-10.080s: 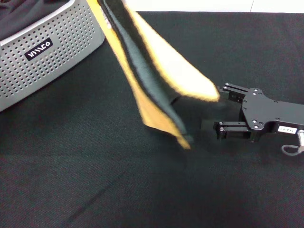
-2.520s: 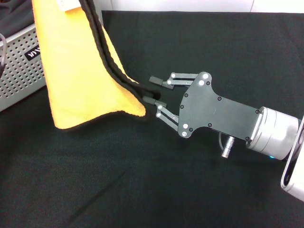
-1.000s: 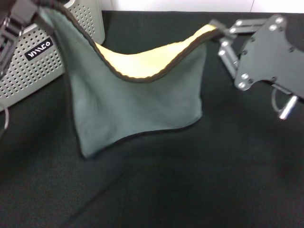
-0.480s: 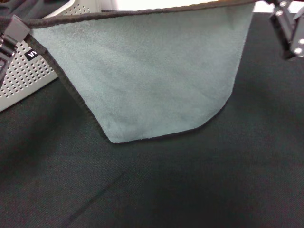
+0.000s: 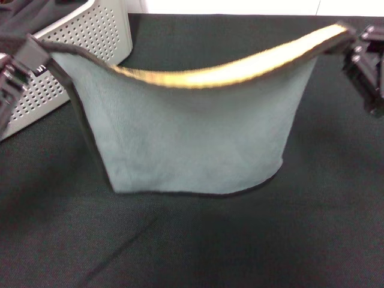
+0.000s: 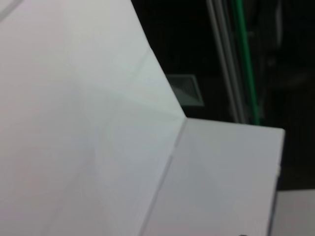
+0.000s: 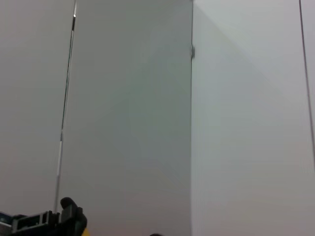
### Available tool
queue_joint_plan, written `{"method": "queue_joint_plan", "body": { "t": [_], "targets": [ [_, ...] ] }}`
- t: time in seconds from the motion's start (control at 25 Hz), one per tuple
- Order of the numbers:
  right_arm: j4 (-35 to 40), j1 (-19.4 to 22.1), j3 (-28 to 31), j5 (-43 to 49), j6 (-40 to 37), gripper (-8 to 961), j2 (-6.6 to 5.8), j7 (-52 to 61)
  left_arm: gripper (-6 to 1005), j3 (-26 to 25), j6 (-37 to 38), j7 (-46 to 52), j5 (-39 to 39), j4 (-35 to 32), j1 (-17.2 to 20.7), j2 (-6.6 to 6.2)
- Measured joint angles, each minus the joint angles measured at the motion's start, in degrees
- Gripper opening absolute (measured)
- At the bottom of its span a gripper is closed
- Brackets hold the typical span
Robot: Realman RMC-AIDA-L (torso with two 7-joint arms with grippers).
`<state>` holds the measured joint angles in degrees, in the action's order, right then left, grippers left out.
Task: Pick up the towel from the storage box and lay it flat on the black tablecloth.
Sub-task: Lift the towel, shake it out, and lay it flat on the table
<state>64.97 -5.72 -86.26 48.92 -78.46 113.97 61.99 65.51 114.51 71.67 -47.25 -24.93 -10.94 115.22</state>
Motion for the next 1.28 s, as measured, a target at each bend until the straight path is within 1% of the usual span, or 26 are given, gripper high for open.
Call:
{"method": "queue_joint_plan", "body": {
  "t": [0.08,0.24,0.44,0.56,0.6,0.64,0.84,0.96,1.12,1.16,1.28],
  "targets": [
    [-0.2,-0.5,-0.3,1.3,0.1,6,0.27,2.6,40,0.1,0.6,0.1,-1.8,-0.6,-0.1,0.04],
    [-0.9,-1.8,-1.2,2.0,0.4,6,0.51,8.7,36,0.2,1.6,0.2,-5.7,-2.1,0.0,0.74],
    [-0.9,-2.6,-2.0,3.4,0.0,6,0.49,13.0,30,0.4,2.0,1.2,-7.0,-2.3,0.4,0.55],
    [-0.5,-3.0,-2.5,4.3,-1.6,6,0.49,15.7,27,0.6,2.1,2.0,-7.4,-2.6,0.5,0.38],
    [-0.5,-3.1,-2.8,4.3,-2.3,6,0.50,16.2,26,2.0,2.2,3.2,-7.7,-5.4,1.6,-0.24],
    [-0.5,-3.1,-3.6,4.2,-2.9,6,0.56,16.6,25,2.2,2.2,3.4,-7.6,-6.2,2.0,-0.34],
    [1.4,-3.1,-8.6,3.6,-2.8,7,0.71,17.2,20,2.6,2.3,5.2,-4.9,-13.2,6.9,-1.01],
    [3.4,-2.3,-9.1,3.6,-3.8,7,0.70,17.6,18,2.7,2.3,6.5,-3.8,-15.1,8.6,-1.36],
    [7.7,0.6,-9.6,4.3,-4.6,7,0.70,18.3,18,2.7,2.4,7.6,-4.0,-16.0,10.2,-1.48],
    [9.1,1.9,-10.2,4.6,-5.1,7,0.74,18.3,18,3.0,2.4,7.8,-4.1,-16.0,10.7,-1.47],
    [10.3,3.8,-11.5,4.6,-6.8,7,0.96,18.3,18,4.0,2.4,7.8,-4.2,-16.0,11.7,-1.47]
  ]
}}
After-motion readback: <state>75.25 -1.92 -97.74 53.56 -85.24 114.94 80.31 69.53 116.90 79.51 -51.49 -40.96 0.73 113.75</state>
